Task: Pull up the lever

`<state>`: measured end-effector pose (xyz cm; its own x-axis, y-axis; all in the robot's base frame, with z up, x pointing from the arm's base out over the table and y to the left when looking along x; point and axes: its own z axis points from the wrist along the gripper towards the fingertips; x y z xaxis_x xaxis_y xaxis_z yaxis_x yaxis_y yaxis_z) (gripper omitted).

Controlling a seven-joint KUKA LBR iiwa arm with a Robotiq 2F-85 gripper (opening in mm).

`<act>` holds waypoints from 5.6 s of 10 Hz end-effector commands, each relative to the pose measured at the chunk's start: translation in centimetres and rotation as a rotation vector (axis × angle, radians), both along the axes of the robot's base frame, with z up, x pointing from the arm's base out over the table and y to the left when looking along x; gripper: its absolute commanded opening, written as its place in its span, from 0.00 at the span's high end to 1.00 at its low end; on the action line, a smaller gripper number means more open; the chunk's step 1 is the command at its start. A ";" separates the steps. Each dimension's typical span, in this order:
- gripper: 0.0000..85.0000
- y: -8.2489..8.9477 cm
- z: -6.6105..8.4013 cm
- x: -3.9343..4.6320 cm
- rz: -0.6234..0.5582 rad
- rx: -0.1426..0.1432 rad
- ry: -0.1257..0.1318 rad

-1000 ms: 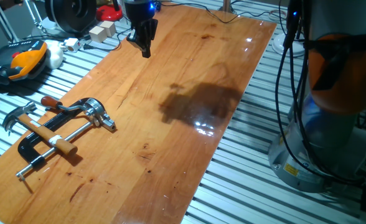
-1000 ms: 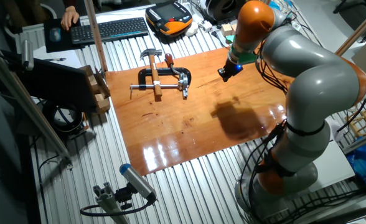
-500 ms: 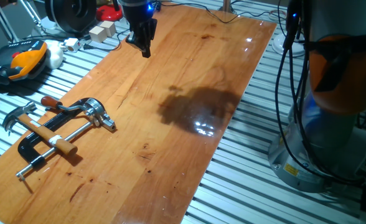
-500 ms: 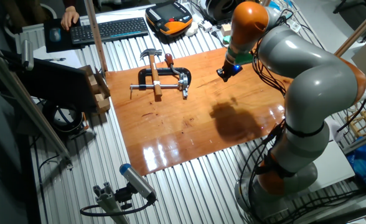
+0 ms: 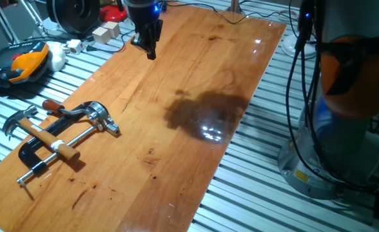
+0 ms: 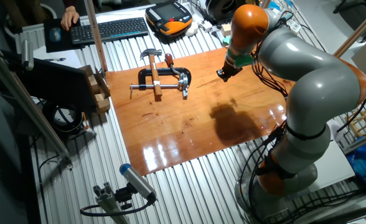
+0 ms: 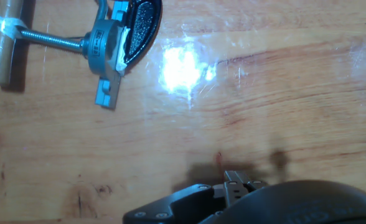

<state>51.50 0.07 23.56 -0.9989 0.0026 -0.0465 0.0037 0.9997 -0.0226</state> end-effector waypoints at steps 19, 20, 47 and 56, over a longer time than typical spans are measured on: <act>1.00 0.0 0.0 -0.01 -0.006 0.020 -0.014; 1.00 0.0 0.0 -0.01 0.005 -0.003 -0.026; 1.00 0.0 0.0 -0.01 0.035 0.035 0.026; 1.00 0.0 0.0 -0.01 0.038 0.055 0.018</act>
<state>51.49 0.07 23.56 -0.9990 -0.0325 -0.0299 -0.0335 0.9989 0.0333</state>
